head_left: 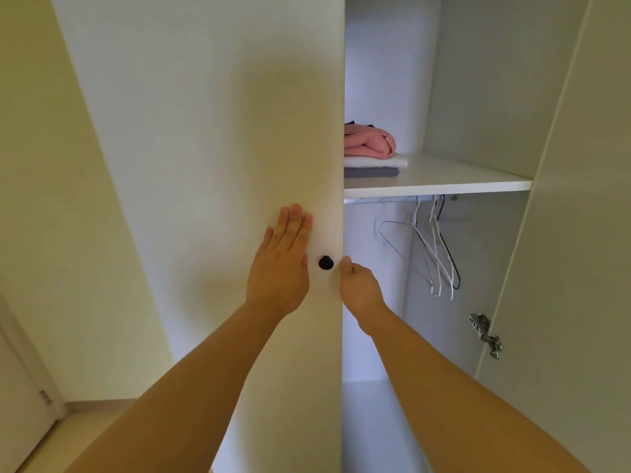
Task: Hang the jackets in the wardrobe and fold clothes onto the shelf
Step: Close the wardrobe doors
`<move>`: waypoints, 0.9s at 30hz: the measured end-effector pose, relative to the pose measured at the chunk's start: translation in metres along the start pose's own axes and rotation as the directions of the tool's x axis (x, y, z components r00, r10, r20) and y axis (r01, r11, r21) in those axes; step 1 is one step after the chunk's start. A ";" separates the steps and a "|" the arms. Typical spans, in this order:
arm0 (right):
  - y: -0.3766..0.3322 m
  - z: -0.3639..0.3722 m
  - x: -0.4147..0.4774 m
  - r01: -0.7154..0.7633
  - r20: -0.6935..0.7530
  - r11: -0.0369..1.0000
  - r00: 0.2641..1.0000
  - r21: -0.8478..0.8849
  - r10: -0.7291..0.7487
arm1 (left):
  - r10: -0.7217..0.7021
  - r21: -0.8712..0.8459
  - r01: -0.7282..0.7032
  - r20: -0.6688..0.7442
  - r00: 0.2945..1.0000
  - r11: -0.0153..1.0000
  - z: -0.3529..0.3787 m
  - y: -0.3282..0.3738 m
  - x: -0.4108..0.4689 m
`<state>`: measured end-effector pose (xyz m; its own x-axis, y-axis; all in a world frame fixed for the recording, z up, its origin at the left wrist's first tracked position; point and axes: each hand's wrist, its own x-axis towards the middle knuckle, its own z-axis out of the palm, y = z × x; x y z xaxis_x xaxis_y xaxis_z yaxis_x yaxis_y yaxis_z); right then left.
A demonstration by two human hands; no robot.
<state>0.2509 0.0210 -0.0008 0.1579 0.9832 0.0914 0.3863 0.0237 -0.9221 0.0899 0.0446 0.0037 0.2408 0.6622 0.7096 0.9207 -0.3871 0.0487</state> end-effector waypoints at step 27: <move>0.043 -0.245 -0.194 -0.084 -0.908 0.909 0.142 -0.409 -0.395 | 0.604 -0.470 -0.679 -0.326 0.727 0.564 -0.046 0.265 -0.006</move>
<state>0.4596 -0.2128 0.0344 0.6946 -0.0336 0.7187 0.7094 -0.1346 -0.6919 0.3184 -0.0917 0.0447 0.6312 0.0388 0.7747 0.2115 -0.9695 -0.1237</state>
